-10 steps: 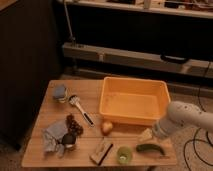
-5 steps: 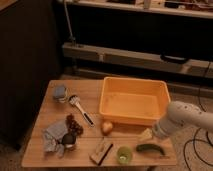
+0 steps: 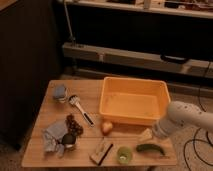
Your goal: Place pepper in tray
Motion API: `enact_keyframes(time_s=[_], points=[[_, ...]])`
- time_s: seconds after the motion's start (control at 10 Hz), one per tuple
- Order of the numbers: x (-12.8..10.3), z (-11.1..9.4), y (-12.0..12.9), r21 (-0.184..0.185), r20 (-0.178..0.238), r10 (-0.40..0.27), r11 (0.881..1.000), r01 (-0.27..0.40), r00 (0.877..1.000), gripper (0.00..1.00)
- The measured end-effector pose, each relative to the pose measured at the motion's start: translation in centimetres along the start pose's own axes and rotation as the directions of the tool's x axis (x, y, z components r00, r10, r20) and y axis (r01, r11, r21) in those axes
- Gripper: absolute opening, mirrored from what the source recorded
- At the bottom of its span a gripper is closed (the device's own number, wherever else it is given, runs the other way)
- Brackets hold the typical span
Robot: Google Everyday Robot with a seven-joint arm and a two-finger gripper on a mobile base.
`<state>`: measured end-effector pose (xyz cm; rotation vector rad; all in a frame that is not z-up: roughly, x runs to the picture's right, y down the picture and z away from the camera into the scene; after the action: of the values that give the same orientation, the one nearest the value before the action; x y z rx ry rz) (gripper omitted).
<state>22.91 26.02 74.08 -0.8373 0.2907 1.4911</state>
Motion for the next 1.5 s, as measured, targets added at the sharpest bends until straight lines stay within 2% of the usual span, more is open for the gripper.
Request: enact_keyframes(time_s=[0.6, 0.7, 0.8, 0.9, 1.0, 1.1, 1.2, 1.3, 1.5], points=[[0.0, 0.0, 0.0, 0.000, 0.000, -0.001, 1.000, 0.001, 1.000, 0.69], [0.1, 0.0, 0.0, 0.011, 0.006, -0.018, 1.000, 0.018, 1.000, 0.69], [0.6, -0.3, 0.1, 0.039, 0.014, -0.063, 0.997, 0.062, 0.998, 0.69], [1.2, -0.6, 0.1, 0.063, 0.010, -0.126, 0.990, 0.125, 0.992, 0.69], [1.8, -1.0, 0.0, 0.095, -0.010, -0.254, 0.963, 0.253, 0.967, 0.69], [2.2, -1.2, 0.0, 0.110, -0.037, -0.340, 0.933, 0.342, 0.940, 0.69], [2.4, -1.3, 0.0, 0.117, -0.052, -0.385, 0.914, 0.388, 0.922, 0.69], [2.6, -1.5, -0.1, 0.123, -0.062, -0.412, 0.901, 0.417, 0.909, 0.69], [2.7, -1.5, -0.1, 0.123, -0.064, -0.414, 0.899, 0.419, 0.908, 0.69]])
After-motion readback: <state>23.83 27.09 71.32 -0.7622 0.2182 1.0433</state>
